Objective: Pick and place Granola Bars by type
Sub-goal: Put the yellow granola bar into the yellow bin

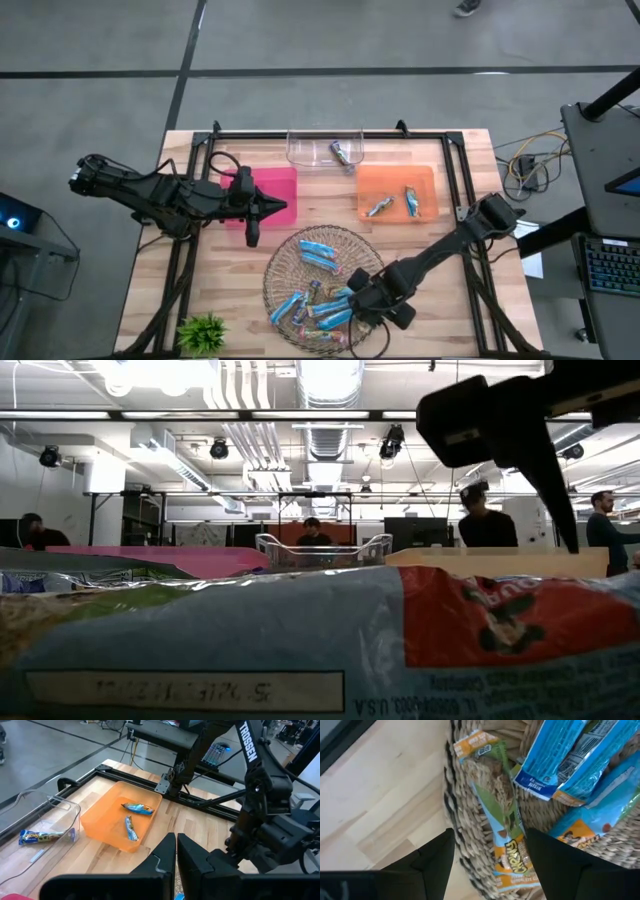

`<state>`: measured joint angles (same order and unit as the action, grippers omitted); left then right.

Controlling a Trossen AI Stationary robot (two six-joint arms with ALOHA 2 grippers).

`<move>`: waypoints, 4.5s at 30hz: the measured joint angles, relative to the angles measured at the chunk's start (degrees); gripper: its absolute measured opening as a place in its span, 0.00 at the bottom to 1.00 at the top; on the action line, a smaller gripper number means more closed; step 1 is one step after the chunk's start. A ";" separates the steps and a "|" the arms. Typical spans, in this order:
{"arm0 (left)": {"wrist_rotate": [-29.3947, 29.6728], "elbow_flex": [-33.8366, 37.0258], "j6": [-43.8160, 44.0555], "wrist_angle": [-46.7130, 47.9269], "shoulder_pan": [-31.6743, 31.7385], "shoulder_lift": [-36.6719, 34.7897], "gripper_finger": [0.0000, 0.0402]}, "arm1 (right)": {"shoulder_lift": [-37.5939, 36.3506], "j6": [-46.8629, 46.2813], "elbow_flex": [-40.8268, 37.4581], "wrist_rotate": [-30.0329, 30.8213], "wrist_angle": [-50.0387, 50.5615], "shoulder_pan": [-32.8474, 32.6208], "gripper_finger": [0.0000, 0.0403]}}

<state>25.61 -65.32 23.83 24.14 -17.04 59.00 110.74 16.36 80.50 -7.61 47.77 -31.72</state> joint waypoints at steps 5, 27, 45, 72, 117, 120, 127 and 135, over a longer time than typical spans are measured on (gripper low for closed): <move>0.00 0.00 0.14 -0.02 0.00 0.00 0.00 | 0.00 0.13 -1.82 0.05 -1.87 0.45 0.59; 0.02 0.00 0.46 -0.02 0.02 0.00 0.00 | -0.07 1.88 -6.36 3.28 -5.36 2.37 0.54; 1.33 0.00 0.44 -0.02 -0.02 0.02 0.00 | -0.11 1.66 -9.25 3.27 -6.72 2.37 0.32; 1.33 0.00 0.39 -0.02 0.00 0.02 0.00 | -0.42 1.35 -5.39 3.00 -1.87 2.37 0.14; 1.29 0.00 0.28 -0.05 0.00 0.02 0.00 | -31.21 -29.92 6.81 12.29 10.95 10.37 0.15; 1.29 0.00 0.38 -0.06 0.00 0.02 0.00 | -31.82 -29.92 6.44 12.30 13.52 13.73 0.15; 1.29 0.00 0.66 -0.06 0.00 0.02 0.00 | -35.26 -29.41 2.44 12.27 13.64 21.82 0.15; 1.27 0.00 0.48 -0.01 0.04 0.02 0.00 | -41.45 -29.43 -5.97 12.14 13.18 29.95 0.15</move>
<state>26.87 -65.32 24.31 24.13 -16.99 59.02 69.28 -13.07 74.52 4.54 60.95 -1.76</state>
